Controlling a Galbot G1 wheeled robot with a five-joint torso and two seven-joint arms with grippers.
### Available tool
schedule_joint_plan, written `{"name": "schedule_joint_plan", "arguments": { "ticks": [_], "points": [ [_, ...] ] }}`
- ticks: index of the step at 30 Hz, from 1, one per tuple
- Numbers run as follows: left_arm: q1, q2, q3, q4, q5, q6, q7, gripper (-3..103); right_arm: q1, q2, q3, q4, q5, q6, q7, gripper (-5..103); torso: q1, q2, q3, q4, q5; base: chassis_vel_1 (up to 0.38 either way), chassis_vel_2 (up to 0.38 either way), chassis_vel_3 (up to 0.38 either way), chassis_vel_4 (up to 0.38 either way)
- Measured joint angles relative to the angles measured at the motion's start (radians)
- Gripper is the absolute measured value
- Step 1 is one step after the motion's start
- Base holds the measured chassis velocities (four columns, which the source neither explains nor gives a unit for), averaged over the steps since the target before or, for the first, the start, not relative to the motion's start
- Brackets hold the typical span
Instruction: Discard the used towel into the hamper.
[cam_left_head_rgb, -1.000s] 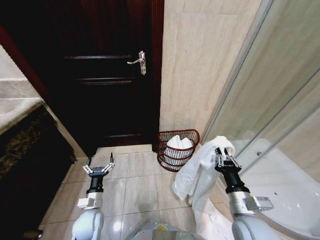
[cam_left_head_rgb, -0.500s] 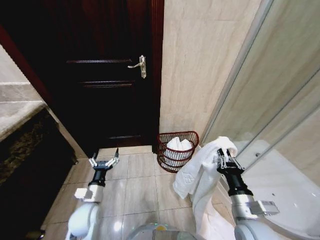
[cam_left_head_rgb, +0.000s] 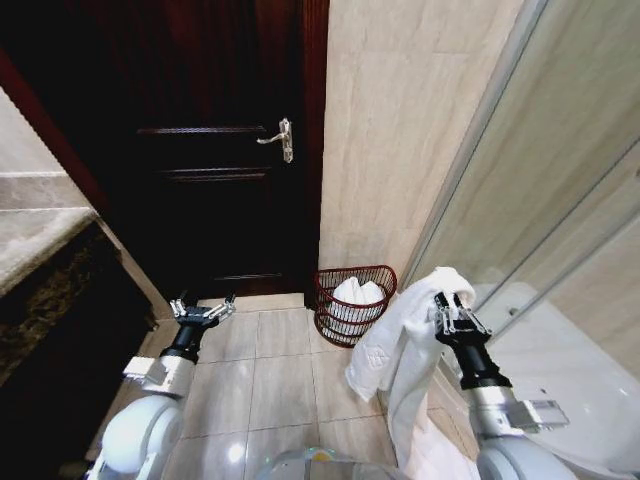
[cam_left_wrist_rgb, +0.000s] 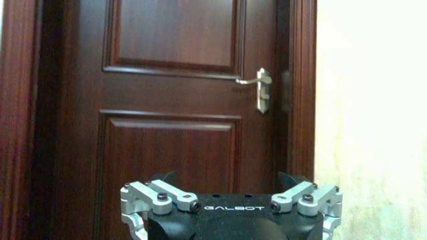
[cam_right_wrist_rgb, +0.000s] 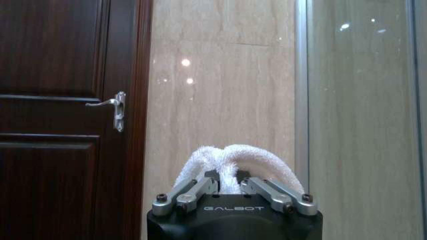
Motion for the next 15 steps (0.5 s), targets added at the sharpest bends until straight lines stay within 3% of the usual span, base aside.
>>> {"name": "schedule_joint_plan", "arguments": {
  "ticks": [3, 15],
  "points": [
    [-0.02, -0.025, 0.005, -0.008, 0.013, 0.01, -0.005, 100, -0.004, 0.003, -0.002, 0.0, 0.001, -0.001, 0.0, 13, 0.007, 0.015, 0.009, -0.0001, 0.0001, 0.0, 0.0, 0.0, 0.0],
    [-0.009, -0.009, -0.001, -0.024, 0.018, 0.009, -0.001, 100, 0.002, 0.001, -0.001, 0.0, 0.011, 0.002, 0.003, 13, 0.028, 0.066, 0.038, 0.0, 0.0001, 0.0, 0.0, 0.0, 0.0]
  ]
}}
